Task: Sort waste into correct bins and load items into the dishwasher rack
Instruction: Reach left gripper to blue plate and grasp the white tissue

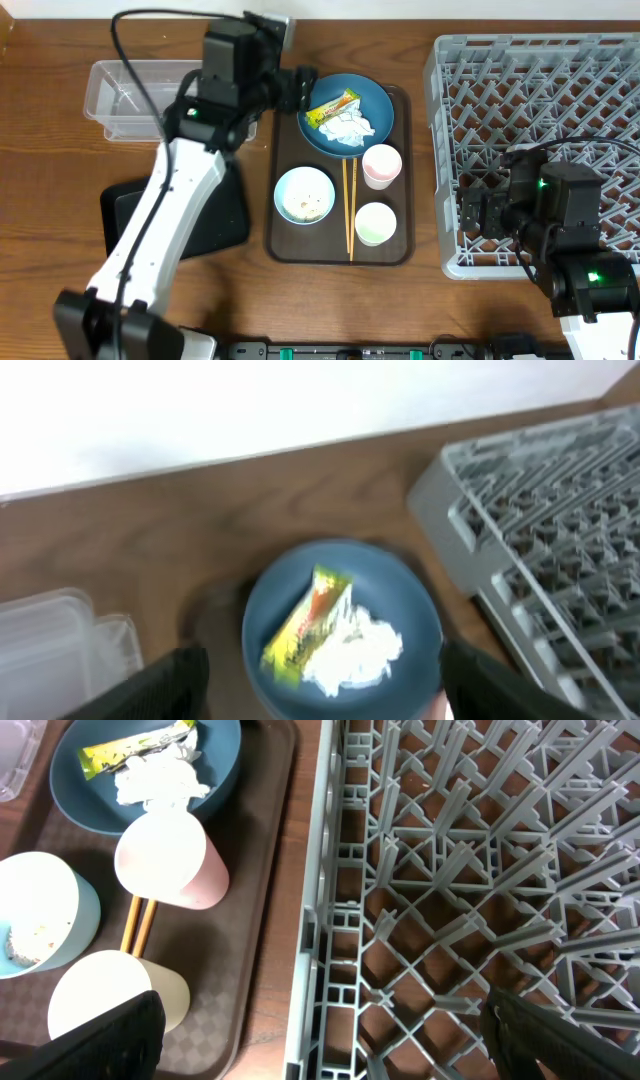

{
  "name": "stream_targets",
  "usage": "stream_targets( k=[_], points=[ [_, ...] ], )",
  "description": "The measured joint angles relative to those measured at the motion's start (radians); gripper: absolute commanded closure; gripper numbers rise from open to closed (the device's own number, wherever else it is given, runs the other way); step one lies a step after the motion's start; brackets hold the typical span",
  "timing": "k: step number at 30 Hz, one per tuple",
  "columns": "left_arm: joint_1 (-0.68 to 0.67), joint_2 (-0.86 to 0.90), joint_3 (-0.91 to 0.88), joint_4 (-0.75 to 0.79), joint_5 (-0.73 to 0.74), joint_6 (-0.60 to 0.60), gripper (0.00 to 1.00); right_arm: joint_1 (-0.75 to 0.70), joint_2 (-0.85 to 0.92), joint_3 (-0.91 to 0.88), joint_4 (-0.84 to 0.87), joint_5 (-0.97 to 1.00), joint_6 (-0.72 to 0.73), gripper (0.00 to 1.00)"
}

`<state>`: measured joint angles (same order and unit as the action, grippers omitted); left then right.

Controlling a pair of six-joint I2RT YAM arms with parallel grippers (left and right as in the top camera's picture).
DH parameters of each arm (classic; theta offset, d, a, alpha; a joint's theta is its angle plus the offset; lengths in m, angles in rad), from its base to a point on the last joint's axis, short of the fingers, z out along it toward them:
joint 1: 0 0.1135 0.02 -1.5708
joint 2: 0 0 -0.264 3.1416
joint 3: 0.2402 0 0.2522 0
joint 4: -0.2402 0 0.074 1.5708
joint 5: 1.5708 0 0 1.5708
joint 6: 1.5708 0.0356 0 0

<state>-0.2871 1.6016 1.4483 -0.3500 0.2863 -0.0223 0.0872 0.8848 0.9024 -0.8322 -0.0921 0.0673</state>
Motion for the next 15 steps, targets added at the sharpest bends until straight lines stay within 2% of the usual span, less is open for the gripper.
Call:
stream_targets(
  k=[5, 12, 15],
  points=[
    [-0.05, 0.13, 0.002, 0.065, 0.003, 0.068, 0.24, 0.0, 0.0, 0.0, 0.0, -0.001, 0.0, 0.01],
    [-0.124, 0.316, 0.002, 0.076, 0.003, 0.159, 0.25, 0.0, 0.0, 0.0, 0.0, -0.001, 0.0, 0.01],
    [-0.145, 0.375, 0.002, 0.091, 0.003, 0.17, 0.3, 0.0, 0.0, 0.0, 0.0, -0.001, 0.0, 0.01]
  ],
)
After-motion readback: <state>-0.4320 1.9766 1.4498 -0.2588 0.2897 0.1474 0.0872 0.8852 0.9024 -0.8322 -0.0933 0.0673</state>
